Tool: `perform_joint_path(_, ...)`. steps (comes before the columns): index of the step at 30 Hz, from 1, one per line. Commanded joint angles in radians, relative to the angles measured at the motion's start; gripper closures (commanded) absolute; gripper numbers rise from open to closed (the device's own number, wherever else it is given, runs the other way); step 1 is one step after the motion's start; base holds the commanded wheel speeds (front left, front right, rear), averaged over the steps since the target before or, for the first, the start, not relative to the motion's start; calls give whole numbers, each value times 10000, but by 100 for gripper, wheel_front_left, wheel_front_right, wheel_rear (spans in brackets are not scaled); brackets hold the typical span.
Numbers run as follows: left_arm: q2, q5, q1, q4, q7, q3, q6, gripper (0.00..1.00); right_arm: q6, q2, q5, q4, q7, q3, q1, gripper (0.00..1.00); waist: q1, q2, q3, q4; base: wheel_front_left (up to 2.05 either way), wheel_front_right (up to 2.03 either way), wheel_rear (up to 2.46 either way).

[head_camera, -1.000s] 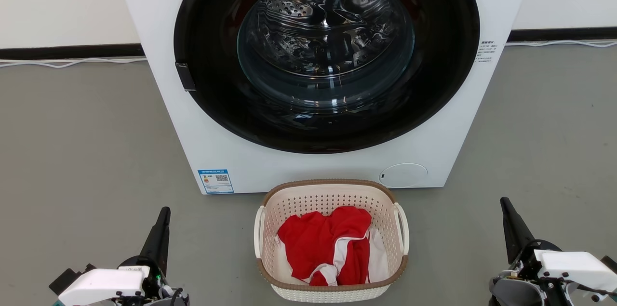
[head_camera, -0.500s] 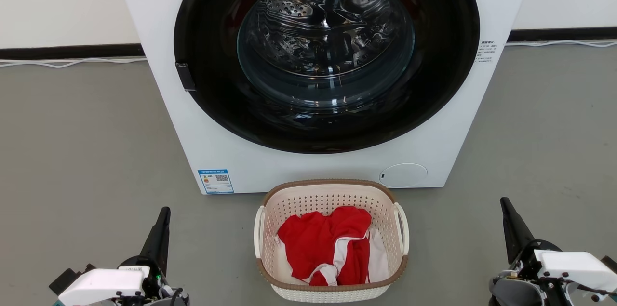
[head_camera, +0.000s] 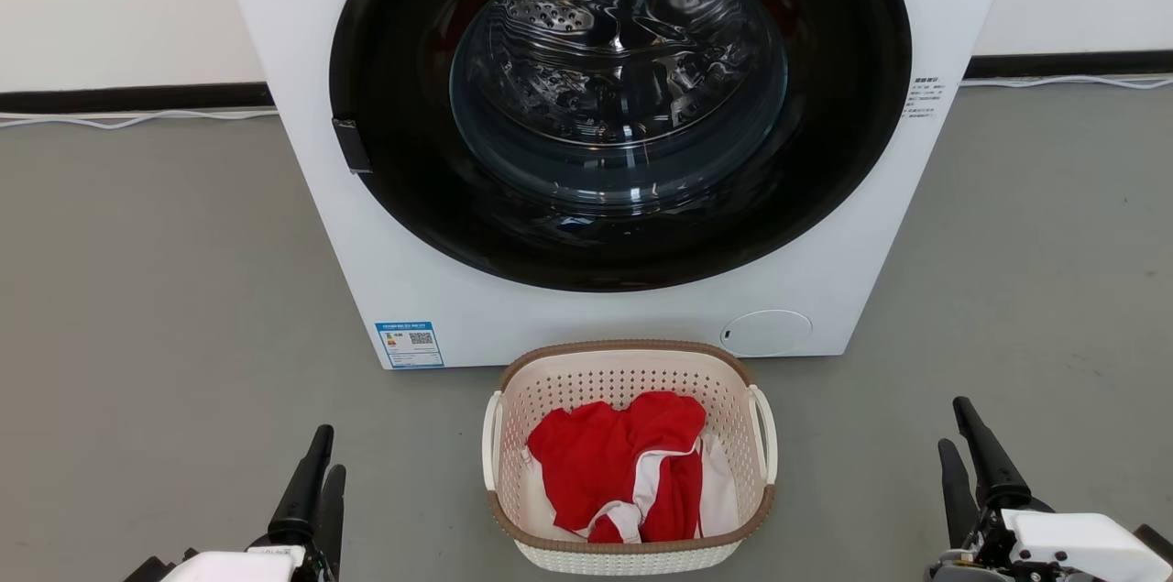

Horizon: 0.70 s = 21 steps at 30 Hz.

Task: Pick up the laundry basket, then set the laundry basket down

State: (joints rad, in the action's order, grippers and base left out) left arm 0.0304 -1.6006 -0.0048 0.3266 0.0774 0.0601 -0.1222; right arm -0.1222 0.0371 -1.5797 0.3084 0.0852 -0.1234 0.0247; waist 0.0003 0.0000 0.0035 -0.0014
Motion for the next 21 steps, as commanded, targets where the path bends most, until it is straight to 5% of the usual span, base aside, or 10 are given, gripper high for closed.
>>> perform_joint_path(1, 58, 174, -303, -234, -99, -36, -16, 0, -16, 72, 280, -328, -176, 67, 204, 0, -2, 0, 9, -2, 0, 0, 0)
perform_joint_path(21, 82, 2407, -368, -105, -657, -209, 168, 0, -27, 93, 3706, -688, -734, 125, 166, 0, -3, 0, 34, 29, 0, 0, 0)
